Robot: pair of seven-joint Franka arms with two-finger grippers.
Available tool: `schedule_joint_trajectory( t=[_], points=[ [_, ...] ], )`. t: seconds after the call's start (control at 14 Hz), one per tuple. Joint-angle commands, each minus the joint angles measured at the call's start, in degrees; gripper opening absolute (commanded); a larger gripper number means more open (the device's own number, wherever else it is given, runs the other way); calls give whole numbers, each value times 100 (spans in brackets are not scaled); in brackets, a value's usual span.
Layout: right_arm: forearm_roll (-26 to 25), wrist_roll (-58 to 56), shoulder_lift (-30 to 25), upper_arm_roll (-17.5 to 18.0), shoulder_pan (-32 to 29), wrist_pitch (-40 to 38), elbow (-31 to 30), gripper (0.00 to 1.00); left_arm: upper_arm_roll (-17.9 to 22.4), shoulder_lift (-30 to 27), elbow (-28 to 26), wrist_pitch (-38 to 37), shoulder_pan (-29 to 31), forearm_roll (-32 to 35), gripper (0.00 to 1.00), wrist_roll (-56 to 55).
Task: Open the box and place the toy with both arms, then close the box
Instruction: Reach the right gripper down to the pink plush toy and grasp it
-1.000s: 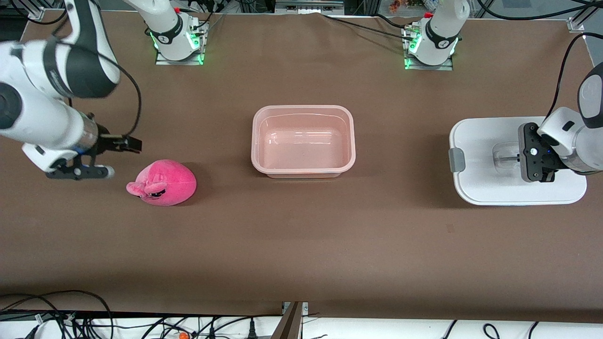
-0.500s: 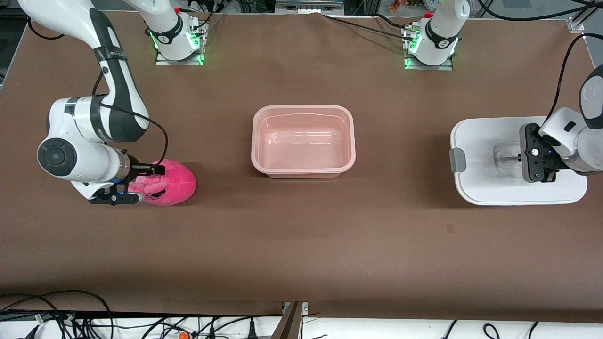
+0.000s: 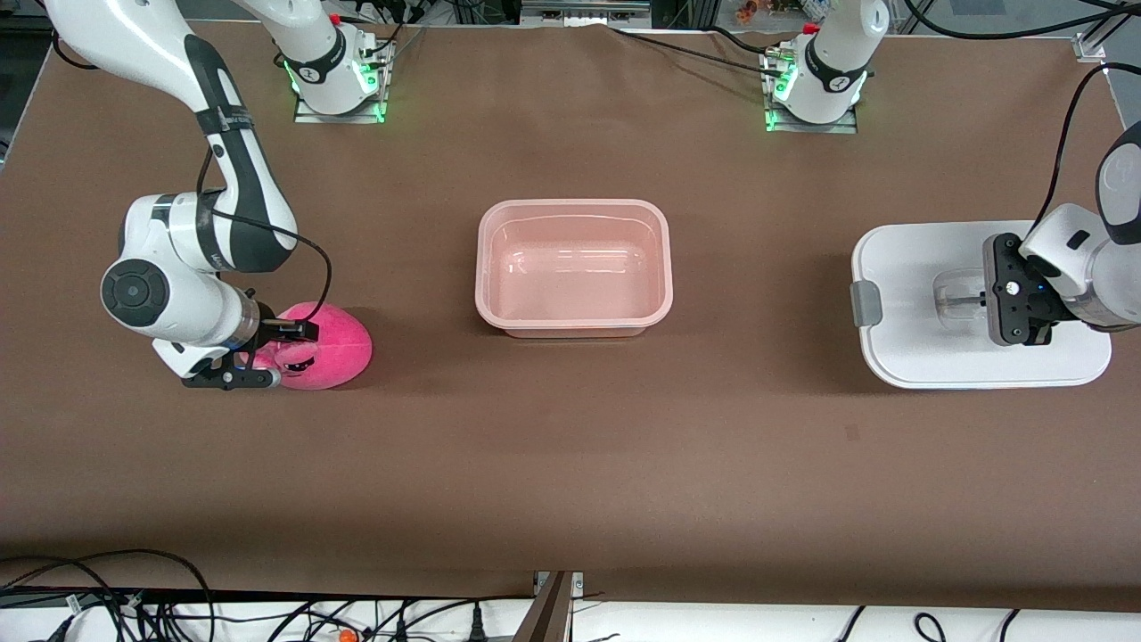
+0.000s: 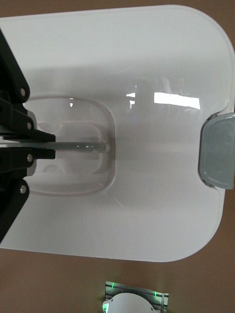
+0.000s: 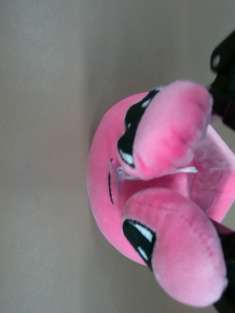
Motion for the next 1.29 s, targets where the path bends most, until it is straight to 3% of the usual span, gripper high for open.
schedule_joint_trajectory(
  t=[0.0,0.64,1.0,1.21],
  points=[
    [112,-296,-75,-20,-39,36,-48,0,-62,-39,26,-67,50,143,0,165],
    [50,-866,-269,-12,-65,-26,49,0,-62,-39,35,-59,42,135,0,165],
    [76,-885,-339,128,40,-1350,830,0,-62,-39,35,-59,41,126,0,165],
    [103,-815,-339,654,93,-2063,1453,0,-62,-39,35,-59,42,126,0,165]
  ],
)
